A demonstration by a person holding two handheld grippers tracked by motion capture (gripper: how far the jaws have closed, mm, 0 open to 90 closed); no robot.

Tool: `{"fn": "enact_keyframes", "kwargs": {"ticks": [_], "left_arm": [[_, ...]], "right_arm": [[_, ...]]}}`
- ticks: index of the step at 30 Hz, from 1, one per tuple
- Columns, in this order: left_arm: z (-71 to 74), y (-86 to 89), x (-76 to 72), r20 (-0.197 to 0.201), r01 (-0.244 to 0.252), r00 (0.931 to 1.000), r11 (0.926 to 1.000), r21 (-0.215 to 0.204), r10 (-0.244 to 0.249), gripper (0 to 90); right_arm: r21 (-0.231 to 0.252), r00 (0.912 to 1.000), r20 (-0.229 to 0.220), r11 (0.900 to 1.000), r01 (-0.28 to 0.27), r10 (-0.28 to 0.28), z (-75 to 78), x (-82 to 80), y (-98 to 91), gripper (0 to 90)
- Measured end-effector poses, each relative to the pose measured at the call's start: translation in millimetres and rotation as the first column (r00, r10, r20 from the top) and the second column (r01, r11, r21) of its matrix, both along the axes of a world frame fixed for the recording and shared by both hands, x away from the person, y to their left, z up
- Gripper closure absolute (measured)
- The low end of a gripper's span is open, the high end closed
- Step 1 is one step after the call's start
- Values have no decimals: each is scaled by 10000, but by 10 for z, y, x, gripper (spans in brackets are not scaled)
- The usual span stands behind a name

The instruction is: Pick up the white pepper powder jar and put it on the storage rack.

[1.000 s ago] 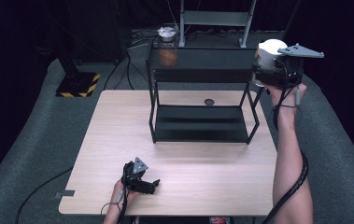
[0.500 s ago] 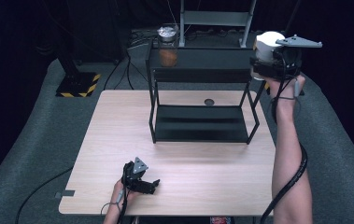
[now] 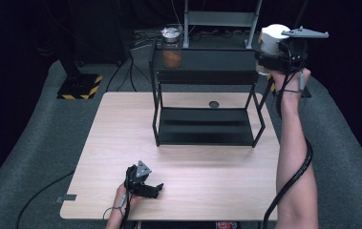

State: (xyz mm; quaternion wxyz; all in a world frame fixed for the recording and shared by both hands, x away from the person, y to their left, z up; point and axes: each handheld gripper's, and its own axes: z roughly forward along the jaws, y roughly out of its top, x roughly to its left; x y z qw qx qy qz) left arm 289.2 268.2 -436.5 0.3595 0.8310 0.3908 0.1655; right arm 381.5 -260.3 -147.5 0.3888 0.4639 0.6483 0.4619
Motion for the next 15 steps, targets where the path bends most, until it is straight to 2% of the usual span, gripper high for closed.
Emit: {"fn": "enact_keyframes", "kwargs": {"ticks": [15], "left_arm": [[1, 1, 1, -7, 7, 10000, 10000, 3, -7, 28]], "right_arm": [[93, 9999, -117, 9999, 49, -48, 42, 109, -6, 302]]}}
